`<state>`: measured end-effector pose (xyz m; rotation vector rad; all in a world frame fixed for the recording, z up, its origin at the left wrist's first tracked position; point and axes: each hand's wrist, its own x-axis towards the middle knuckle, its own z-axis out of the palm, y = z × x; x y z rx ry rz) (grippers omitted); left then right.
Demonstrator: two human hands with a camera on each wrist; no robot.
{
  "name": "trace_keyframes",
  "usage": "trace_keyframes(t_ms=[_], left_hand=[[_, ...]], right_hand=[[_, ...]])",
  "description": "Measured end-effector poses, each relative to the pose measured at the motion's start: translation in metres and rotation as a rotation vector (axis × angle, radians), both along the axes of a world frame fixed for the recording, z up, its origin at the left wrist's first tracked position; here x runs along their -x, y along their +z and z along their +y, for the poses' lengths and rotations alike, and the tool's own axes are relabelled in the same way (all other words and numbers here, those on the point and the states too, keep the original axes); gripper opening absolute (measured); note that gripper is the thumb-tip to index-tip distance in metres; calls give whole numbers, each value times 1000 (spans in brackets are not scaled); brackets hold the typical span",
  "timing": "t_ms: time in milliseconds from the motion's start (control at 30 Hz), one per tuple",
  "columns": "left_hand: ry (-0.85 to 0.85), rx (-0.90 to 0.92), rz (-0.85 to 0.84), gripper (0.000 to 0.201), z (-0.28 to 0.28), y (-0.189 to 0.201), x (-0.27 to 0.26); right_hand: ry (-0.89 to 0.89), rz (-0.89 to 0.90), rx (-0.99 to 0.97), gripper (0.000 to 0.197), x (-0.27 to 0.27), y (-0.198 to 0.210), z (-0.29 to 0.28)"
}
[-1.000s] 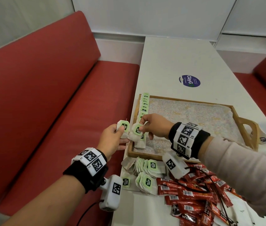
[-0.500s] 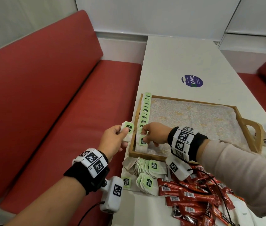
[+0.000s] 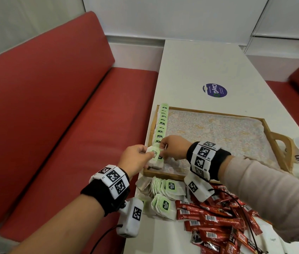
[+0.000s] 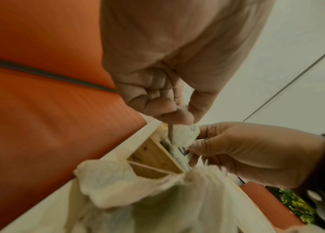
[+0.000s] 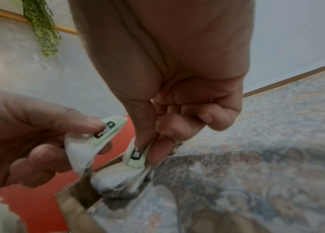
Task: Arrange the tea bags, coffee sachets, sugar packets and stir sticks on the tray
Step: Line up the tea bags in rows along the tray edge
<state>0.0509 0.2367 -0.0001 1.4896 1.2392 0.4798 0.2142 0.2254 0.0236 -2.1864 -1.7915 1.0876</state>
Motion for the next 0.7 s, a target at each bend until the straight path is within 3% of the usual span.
trace_keyframes(t_ms=[100,433,567,700], left_hand=[[-22,-49,49,10,0,-2,0],[-14,-55,52,12,-2,-7,-4],[-61,-66,108,9,-1,-6,-2],[-144,-181,248,19,-1,1,2]], right_hand=[[-3,2,9,4,-1,0,-1],[5,-8,15,20,0,-2,0],[9,-10,0,8,0,-1,0],[3,-5,-6,11,0,-1,0]])
